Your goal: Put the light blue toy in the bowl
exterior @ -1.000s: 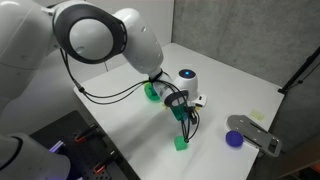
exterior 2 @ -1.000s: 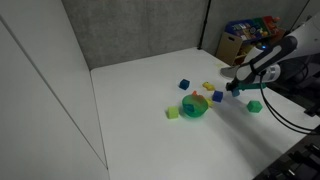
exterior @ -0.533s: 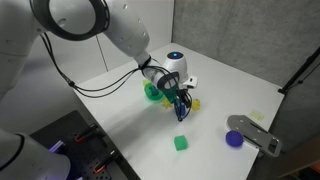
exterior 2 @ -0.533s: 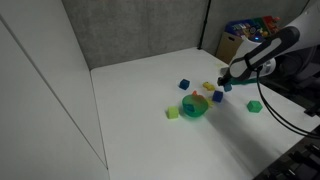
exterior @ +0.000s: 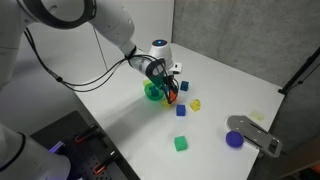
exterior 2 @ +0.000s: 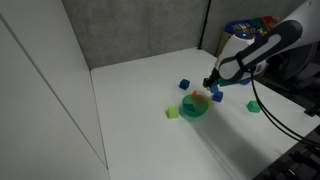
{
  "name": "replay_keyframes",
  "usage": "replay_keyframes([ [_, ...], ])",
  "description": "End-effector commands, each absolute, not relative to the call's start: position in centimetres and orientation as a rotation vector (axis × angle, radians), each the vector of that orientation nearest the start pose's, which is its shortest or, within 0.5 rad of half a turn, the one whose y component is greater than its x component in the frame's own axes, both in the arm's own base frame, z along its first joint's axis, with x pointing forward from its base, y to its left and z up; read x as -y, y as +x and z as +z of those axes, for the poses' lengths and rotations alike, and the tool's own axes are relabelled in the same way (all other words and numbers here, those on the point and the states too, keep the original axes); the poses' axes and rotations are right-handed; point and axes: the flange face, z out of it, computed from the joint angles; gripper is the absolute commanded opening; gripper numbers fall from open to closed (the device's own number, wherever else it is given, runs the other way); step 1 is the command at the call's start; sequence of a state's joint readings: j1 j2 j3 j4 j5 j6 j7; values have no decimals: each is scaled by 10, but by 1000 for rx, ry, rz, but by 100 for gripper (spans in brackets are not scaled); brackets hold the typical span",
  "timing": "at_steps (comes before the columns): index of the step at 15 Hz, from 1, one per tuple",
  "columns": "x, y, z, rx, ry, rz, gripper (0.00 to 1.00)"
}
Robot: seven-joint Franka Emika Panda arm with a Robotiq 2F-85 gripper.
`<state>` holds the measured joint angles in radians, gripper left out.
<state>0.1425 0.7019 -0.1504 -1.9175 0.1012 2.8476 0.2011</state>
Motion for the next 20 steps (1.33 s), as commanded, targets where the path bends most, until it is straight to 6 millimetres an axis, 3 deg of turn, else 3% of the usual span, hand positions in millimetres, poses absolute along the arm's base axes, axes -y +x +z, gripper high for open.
replay_keyframes([
  [1,-27,631,162,-309,-3096,-313,3],
  [2,-36,630,162,-284,-3081,-284,3],
  [3,-44,629,162,-265,-3071,-262,13],
  [4,-50,628,160,-251,-3067,-245,29],
  [6,-57,626,158,-234,-3070,-216,45],
  [10,-57,625,153,-227,-3100,-188,76],
  [13,-50,622,160,-216,-3113,-205,99],
  [20,-11,604,214,-197,-3123,-239,100],
])
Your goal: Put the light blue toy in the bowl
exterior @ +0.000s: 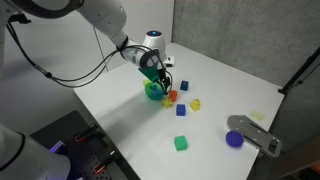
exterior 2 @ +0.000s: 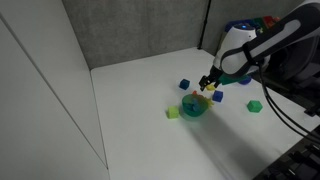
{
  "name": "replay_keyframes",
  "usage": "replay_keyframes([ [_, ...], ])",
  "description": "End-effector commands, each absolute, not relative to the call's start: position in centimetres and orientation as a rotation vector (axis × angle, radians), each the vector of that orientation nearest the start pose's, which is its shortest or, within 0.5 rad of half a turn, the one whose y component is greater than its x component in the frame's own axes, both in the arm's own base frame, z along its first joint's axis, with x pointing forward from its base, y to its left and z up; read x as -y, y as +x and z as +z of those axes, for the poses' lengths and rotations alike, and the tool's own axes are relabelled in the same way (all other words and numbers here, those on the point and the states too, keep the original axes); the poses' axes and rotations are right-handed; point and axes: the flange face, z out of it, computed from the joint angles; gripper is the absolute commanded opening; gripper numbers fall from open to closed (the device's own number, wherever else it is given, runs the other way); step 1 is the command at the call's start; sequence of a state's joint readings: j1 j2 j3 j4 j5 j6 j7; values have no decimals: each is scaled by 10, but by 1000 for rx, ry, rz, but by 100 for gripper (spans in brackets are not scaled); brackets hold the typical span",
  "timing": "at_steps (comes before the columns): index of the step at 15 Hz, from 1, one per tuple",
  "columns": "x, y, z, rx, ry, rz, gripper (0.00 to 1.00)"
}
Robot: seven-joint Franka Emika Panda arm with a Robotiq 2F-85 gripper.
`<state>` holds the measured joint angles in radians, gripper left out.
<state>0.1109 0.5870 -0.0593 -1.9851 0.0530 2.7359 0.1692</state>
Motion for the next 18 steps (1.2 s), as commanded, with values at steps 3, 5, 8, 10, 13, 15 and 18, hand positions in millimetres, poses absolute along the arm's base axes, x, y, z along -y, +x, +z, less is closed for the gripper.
replay_keyframes([
  [3,19,586,241,-203,-3121,-211,100],
  [5,41,568,258,-187,-3111,-151,100],
  [8,70,535,284,-162,-3107,-44,100],
  [10,84,511,301,-159,-3102,30,100],
  [13,92,475,329,-165,-3090,121,100],
  [15,89,452,348,-185,-3083,167,100],
  [18,76,420,379,-195,-3090,187,100],
])
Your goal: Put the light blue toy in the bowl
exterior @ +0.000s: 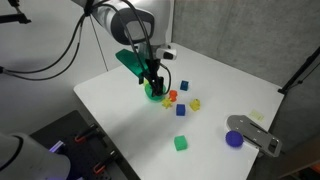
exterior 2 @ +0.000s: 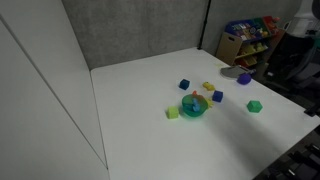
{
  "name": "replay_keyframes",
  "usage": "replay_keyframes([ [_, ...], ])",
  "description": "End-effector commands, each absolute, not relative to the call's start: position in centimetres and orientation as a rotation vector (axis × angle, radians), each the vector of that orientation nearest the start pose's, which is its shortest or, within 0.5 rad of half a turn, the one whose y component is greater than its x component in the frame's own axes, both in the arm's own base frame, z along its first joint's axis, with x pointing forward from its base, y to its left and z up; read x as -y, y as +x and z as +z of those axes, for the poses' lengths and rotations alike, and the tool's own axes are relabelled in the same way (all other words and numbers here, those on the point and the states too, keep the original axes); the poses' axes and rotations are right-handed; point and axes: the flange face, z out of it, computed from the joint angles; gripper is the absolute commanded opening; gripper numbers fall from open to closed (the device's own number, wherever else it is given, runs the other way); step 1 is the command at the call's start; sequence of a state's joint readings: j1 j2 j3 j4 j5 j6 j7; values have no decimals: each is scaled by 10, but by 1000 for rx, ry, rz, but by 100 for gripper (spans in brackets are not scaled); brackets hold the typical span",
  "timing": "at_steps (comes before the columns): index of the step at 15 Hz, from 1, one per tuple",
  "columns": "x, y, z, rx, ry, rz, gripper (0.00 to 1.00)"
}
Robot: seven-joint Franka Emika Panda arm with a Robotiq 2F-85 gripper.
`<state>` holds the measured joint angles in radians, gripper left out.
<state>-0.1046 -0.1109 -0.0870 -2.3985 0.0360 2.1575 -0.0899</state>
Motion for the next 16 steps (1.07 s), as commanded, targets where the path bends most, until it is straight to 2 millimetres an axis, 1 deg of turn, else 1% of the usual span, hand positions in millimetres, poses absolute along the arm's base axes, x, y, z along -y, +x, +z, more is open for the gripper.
replay_keyframes([
  [1,71,411,390,-200,-3094,183,100],
  [3,61,394,412,-190,-3098,158,100],
  [4,58,381,430,-189,-3097,130,100],
  [8,46,358,468,-195,-3113,56,100],
  [11,41,356,474,-210,-3124,10,100],
  [13,39,356,472,-227,-3136,2,100],
  [14,41,359,473,-190,-3111,20,100],
  [16,41,359,472,-192,-3112,24,100],
])
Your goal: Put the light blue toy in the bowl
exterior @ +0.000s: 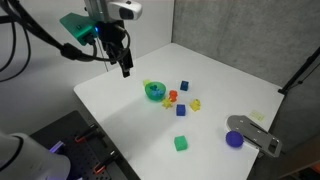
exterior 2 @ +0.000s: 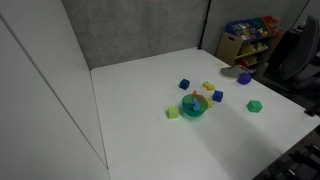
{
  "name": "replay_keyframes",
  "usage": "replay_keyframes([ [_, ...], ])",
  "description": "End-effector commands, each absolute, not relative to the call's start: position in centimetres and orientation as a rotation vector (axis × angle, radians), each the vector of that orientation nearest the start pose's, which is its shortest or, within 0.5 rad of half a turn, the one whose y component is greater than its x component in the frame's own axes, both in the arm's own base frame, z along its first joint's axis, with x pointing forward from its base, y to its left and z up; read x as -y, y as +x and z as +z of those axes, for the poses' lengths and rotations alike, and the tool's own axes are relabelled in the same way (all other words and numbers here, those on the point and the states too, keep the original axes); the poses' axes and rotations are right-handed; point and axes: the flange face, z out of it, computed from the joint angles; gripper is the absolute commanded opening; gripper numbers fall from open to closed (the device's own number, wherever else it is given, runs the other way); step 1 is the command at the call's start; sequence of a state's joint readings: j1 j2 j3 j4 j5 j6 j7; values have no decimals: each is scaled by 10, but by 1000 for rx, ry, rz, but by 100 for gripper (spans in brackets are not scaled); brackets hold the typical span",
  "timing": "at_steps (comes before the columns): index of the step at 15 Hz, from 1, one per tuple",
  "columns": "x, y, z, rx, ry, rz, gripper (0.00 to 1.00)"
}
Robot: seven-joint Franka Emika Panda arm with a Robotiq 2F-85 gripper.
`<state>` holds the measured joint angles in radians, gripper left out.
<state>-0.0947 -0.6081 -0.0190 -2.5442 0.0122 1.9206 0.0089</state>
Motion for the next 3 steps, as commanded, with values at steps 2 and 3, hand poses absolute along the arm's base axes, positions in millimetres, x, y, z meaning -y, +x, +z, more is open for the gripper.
replay_keyframes([
  [2,41,360,471,-193,-3112,25,100],
  [3,41,360,471,-193,-3112,25,100],
])
